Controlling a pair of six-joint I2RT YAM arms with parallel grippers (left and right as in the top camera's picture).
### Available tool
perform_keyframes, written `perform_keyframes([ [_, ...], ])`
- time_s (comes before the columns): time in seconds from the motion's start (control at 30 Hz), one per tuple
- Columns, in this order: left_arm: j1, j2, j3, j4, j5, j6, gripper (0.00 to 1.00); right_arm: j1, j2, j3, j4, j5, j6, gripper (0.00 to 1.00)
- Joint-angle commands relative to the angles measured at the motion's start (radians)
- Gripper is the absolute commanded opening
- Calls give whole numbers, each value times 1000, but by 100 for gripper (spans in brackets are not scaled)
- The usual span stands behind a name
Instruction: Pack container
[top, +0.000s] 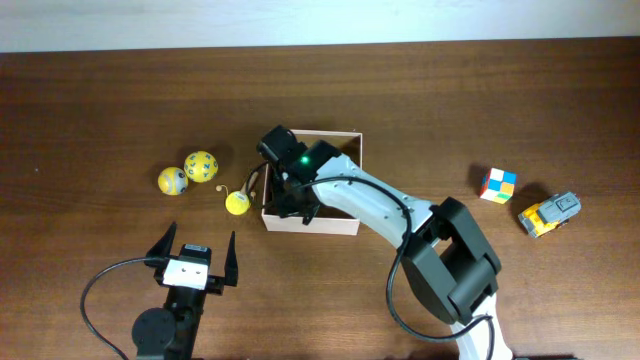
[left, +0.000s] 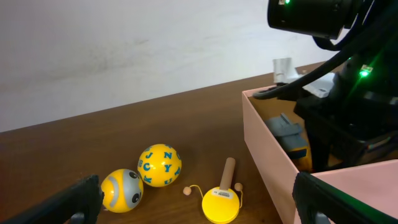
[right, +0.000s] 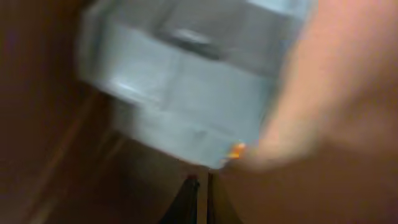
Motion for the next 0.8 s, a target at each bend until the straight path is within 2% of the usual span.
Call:
perform_keyframes([
  [0.0, 3, -8, -8, 2, -4, 13, 99, 15, -3, 16, 11, -23, -30, 4],
  [0.77, 3, -8, -8, 2, -4, 13, 99, 15, -3, 15, 105, 72, -87, 4],
])
